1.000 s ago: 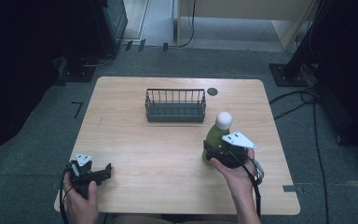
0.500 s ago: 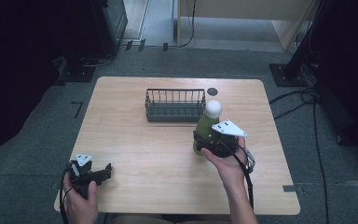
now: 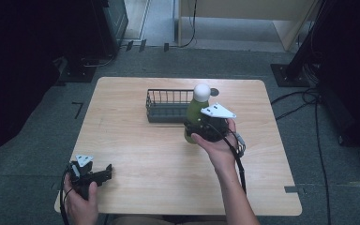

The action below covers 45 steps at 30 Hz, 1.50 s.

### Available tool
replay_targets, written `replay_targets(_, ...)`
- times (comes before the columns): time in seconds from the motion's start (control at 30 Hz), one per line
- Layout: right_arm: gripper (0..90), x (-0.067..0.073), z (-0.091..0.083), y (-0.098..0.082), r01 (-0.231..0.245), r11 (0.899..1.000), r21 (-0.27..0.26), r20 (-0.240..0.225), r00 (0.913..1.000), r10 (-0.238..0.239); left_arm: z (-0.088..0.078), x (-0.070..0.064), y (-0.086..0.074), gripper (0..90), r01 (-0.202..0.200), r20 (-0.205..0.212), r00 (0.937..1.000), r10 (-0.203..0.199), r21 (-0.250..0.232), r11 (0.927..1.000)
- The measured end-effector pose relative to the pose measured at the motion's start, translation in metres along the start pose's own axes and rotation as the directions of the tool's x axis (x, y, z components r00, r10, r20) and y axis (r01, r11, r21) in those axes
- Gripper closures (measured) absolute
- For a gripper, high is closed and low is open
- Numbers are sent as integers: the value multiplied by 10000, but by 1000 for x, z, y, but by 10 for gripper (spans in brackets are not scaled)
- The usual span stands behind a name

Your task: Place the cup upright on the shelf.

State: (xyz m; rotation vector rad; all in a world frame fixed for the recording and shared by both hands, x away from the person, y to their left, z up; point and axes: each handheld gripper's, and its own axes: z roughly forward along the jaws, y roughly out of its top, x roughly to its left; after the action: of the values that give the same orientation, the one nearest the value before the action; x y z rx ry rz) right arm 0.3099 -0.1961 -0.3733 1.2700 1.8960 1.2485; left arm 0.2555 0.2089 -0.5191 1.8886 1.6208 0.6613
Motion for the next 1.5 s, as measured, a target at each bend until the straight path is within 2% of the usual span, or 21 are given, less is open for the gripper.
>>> replay_targets(0.13, 206, 4, 6, 8, 167, 9999, 9, -8, 9999, -167, 0, 0, 0, 0, 1, -1, 10000, -1, -4, 10000)
replay_targets(0.3, 206, 9, 13, 28, 406, 9991, -153, -91, 9991, -407, 0, 0, 0, 0, -3, -2, 10000, 3, -6, 10000)
replay_targets(0.67, 206, 11, 26, 55, 483, 9984, -282, -111, 9988, -486, 0, 0, 0, 0, -2, -2, 10000, 2, -2, 10000)
replay_targets(1.03, 206, -1, 42, 79, 358, 9977, -580, 216, 9992, -346, 0, 0, 0, 0, 7, -4, 10000, -7, -7, 10000)
replay_targets(1.2, 206, -12, 51, 90, 239, 9968, -769, 535, 9984, -198, 0, 0, 0, 0, 6, -3, 10000, -6, -5, 10000)
replay_targets(1.3, 206, -15, 54, 93, 162, 9967, -796, 597, 9981, -115, 0, 0, 0, 0, 5, -2, 10000, -5, -7, 10000)
replay_targets(1.5, 206, -25, 71, 92, 108, 9960, -882, 1057, 9944, -14, 0, 0, 0, 0, -14, -3, 10000, 14, 1, 10000)
